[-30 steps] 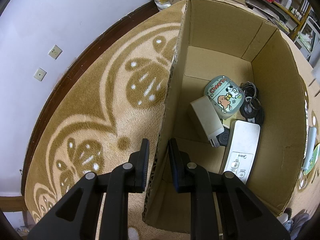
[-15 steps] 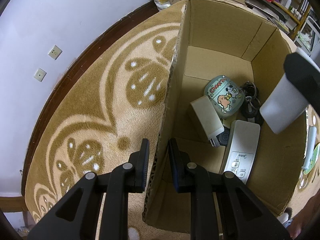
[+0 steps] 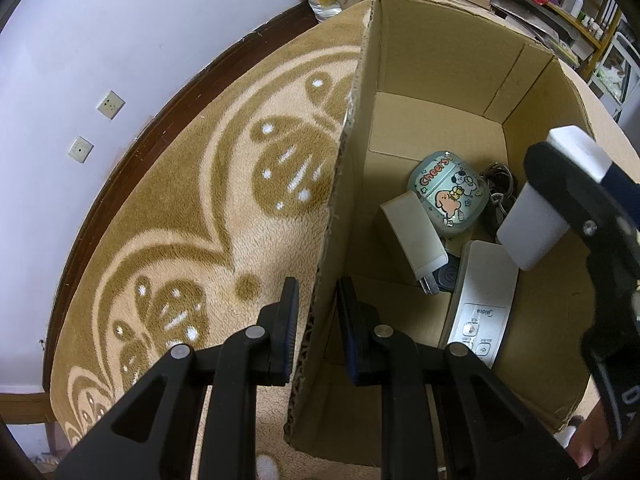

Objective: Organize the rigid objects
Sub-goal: 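Carry the white charger into the box and release it with the right tool, then grasp the white lotion tube on the rug with the right tool, then lift the lotion tube and lower it into the box with the right tool, then grasp the blue-white power bank on the rug with the right tool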

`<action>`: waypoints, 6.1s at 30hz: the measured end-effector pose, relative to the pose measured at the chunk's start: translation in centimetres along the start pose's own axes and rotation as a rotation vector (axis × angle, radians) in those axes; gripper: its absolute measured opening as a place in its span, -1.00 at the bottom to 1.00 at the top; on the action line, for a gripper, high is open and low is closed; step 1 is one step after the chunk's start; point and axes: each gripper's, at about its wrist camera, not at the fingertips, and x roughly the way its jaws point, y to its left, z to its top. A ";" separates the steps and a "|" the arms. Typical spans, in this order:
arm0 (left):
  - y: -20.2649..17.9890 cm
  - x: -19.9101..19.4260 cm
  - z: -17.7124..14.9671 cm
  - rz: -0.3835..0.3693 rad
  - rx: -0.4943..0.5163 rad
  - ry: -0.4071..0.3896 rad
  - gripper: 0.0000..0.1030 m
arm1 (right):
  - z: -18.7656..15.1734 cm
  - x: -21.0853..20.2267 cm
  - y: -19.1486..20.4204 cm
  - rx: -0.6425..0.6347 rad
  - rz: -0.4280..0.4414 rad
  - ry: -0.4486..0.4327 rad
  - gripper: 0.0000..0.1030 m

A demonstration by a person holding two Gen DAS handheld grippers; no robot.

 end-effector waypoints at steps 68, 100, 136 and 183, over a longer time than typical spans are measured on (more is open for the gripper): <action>-0.2 -0.1 -0.2 0.012 0.007 -0.005 -0.61 | -6.3 0.0 -19.0 0.396 -0.253 0.200 0.84; -0.1 0.3 -0.2 -0.035 -0.005 0.012 -0.65 | -6.5 0.1 -17.9 0.397 -0.360 0.178 -0.14; 0.1 0.0 -0.2 -0.014 -0.005 0.009 -0.66 | 1.2 -6.5 -8.1 0.274 -0.024 -0.149 -0.14; -0.2 -0.2 -0.3 0.003 0.006 0.000 -0.64 | 0.6 -4.7 -3.8 0.144 -0.062 -0.081 0.47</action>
